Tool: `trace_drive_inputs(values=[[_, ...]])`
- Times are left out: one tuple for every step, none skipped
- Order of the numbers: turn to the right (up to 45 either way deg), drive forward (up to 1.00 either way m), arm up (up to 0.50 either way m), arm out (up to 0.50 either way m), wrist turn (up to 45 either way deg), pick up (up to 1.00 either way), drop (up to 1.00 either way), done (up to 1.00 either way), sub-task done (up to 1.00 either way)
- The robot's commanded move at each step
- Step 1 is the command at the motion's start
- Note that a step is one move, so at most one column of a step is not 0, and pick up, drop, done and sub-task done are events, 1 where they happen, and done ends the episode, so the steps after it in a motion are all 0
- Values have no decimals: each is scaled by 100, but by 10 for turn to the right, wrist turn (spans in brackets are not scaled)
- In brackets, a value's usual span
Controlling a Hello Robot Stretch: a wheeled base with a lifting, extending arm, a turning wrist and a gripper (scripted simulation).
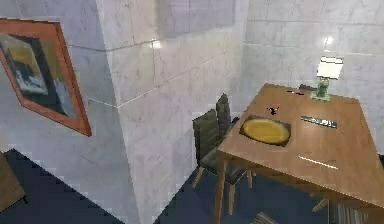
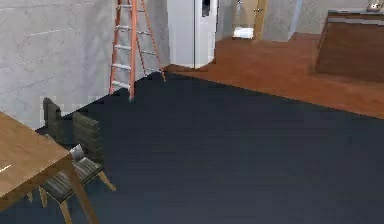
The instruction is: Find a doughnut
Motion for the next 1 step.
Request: trace_drive_inputs(values=[[450,0,0,0,0,0,0,0,0]])
